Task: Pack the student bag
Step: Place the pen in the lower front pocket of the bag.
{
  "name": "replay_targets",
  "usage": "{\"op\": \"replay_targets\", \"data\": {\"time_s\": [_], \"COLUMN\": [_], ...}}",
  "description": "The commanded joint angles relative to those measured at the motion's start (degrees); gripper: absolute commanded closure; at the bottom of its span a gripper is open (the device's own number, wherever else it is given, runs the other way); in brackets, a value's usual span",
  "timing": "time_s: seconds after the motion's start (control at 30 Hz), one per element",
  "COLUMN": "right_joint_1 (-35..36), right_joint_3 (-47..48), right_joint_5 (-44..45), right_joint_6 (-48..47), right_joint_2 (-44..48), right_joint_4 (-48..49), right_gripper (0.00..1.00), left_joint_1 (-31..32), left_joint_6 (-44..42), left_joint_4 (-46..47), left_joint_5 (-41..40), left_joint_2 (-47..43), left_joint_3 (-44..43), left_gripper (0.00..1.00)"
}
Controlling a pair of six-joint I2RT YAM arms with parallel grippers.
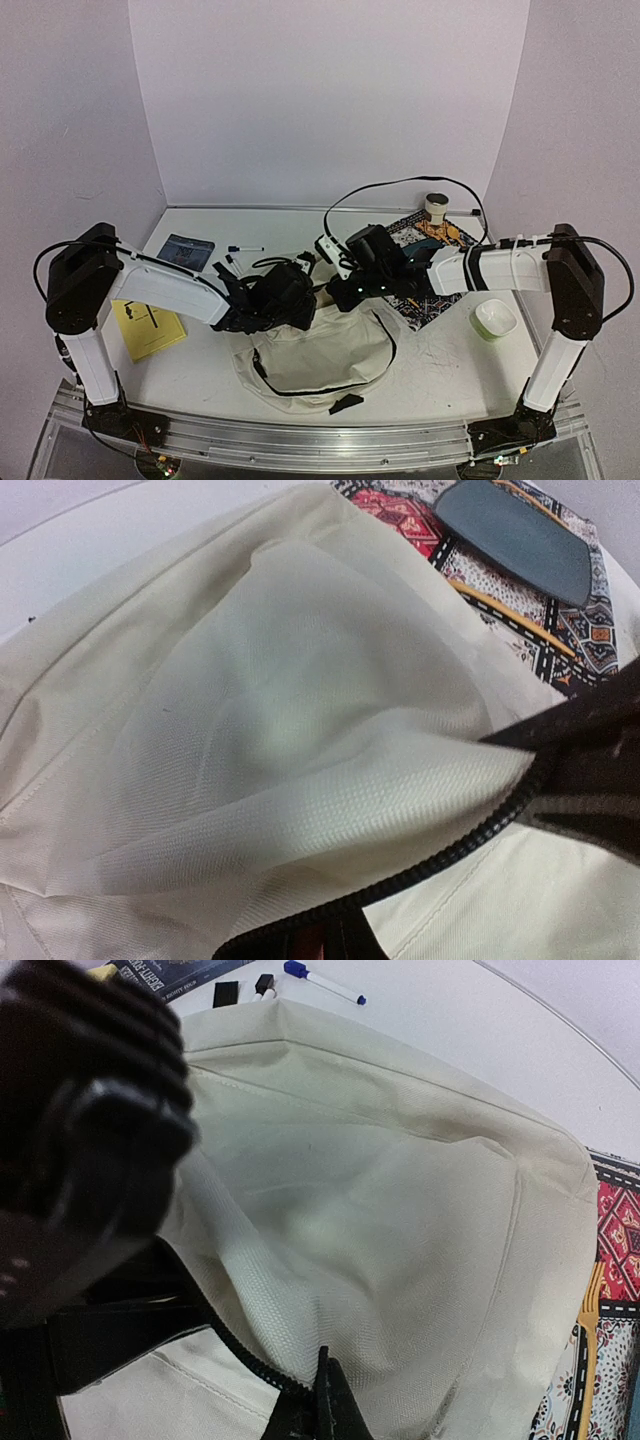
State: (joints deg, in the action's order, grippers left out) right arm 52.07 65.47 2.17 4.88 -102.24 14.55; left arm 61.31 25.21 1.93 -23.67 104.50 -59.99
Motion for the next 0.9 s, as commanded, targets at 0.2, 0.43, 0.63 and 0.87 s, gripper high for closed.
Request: {"op": "replay_targets", "data": {"time_s": [0.2, 0.43, 0.63, 0.87], "right_joint_1": [0.38, 0.26, 0.27, 0.29], "right_joint_3": [2.40, 2.61, 2.68, 2.81], "right_joint_5": [-1.72, -0.56, -0.15, -0.40], "right_joint_6": [2.15, 1.70, 1.53, 1.53], "right_joint_2": [-2.06, -2.78, -2.60, -2.78], "right_joint_4": [0.13, -0.06, -0.26, -0.40], "right_gripper": [0.97, 0.96, 0.95, 0.95], "left_joint_1": [0.19, 0.68, 1.31, 4.45], "left_joint_6": [-1.54, -0.90, 0.77, 6.25], "left_joint_4": [7.12, 6.94, 4.18, -1.71], "left_joint_5": [-4.50, -2.41, 0.88, 4.55], "left_joint_2": [5.16, -2.12, -8.18, -11.60], "left_joint_3": [-1.69, 2.60, 7.52, 9.92], "left_gripper": [0.81, 0.59, 0.51, 0.52]}}
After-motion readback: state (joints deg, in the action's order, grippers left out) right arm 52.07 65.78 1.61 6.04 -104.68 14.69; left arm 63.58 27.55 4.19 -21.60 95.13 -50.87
